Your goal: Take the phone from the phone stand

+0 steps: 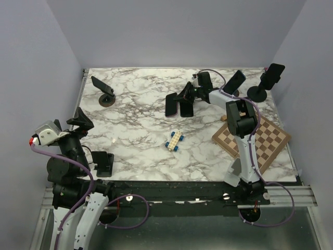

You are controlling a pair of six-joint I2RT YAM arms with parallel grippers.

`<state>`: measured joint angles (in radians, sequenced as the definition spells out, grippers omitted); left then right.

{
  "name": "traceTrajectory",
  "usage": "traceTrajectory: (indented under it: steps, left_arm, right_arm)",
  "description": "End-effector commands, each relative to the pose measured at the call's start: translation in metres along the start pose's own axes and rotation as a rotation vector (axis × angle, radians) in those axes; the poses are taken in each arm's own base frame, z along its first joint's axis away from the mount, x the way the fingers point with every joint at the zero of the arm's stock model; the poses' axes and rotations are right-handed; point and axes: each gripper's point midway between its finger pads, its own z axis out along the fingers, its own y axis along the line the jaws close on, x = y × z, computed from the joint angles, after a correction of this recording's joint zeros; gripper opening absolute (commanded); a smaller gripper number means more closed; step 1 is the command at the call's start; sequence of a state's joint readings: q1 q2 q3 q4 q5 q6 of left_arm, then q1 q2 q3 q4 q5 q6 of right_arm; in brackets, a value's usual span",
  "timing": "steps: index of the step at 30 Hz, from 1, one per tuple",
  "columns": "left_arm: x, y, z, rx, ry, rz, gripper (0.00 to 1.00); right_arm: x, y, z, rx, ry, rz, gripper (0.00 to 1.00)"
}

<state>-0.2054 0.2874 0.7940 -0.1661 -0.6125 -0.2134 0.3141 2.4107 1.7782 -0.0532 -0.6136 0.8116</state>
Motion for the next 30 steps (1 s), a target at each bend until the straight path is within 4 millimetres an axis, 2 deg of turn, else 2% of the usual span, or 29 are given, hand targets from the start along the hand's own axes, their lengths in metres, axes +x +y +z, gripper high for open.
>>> traceTrajectory:
  steps: [1,15,23,30]
  left_arm:
    - [0.005,-0.005,0.001,0.022,0.019,0.002,0.98]
    - [0.006,-0.006,0.001,0.028,0.022,0.001,0.98]
    - [0.007,-0.007,0.002,0.029,0.026,0.002,0.98]
    - [0.007,-0.009,0.002,0.035,0.029,0.001,0.98]
  right_arm:
    - [-0.007,-0.026,0.010,0.096,-0.046,-0.014,0.05]
    - [0.001,-0.048,0.015,0.161,0.007,-0.047,0.29]
    - [-0.001,-0.050,0.010,0.191,-0.011,-0.058,0.34]
    - [-0.005,-0.046,0.002,0.226,-0.025,-0.085,0.48]
